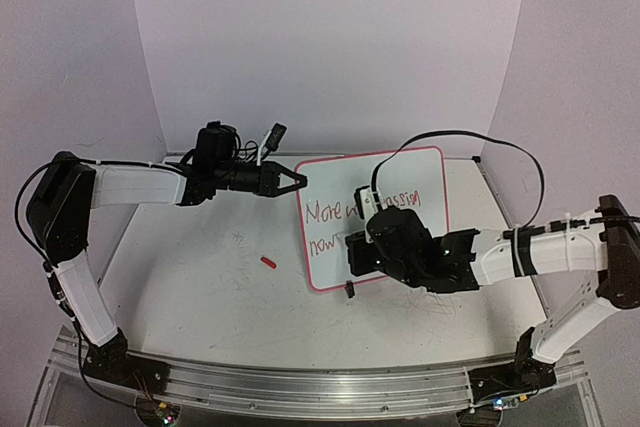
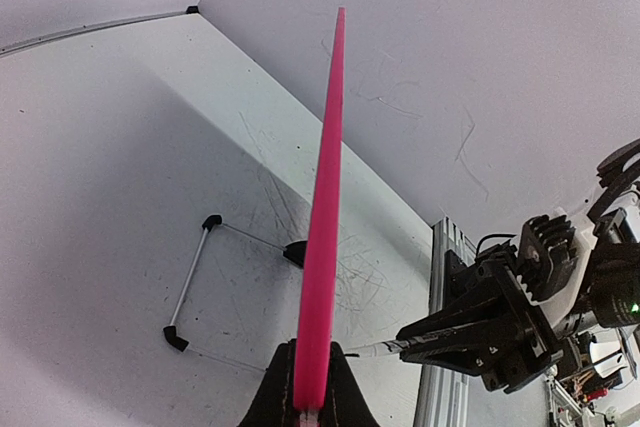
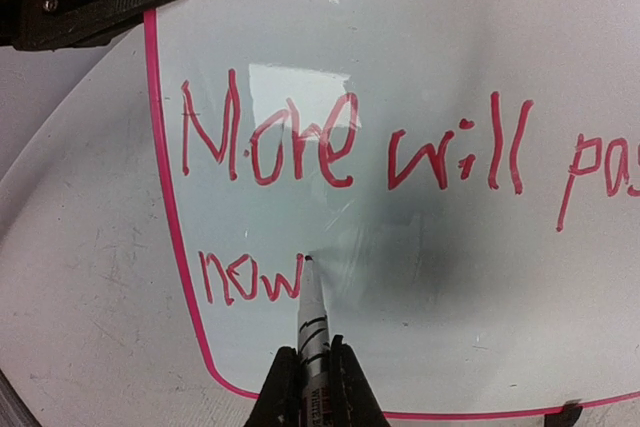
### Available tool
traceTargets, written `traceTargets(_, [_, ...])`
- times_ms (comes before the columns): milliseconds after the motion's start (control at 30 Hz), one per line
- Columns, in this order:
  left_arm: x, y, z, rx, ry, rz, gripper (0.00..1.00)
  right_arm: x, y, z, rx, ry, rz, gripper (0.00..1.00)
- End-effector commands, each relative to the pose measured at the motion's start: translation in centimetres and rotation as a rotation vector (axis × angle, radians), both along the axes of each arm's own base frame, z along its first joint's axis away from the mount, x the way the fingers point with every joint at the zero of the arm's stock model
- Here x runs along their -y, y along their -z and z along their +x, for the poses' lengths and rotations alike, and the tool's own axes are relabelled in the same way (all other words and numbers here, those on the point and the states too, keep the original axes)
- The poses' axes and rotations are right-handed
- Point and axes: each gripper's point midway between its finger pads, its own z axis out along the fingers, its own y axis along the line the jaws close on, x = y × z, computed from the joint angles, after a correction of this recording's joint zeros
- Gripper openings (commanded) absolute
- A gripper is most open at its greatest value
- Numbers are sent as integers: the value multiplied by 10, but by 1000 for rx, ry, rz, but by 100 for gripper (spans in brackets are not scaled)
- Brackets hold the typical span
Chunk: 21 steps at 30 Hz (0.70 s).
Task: Write a sentence on the whiteboard
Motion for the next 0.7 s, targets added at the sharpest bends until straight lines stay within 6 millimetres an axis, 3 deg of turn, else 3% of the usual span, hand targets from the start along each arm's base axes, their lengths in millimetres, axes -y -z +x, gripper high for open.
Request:
traceTargets(0, [5, -15, -6, 18, 9, 2, 0, 7, -20, -3, 26, -7, 52, 0])
traceTargets(667, [4, -16, -6, 22, 5, 3, 0, 20, -4, -11, -2, -5, 31, 0])
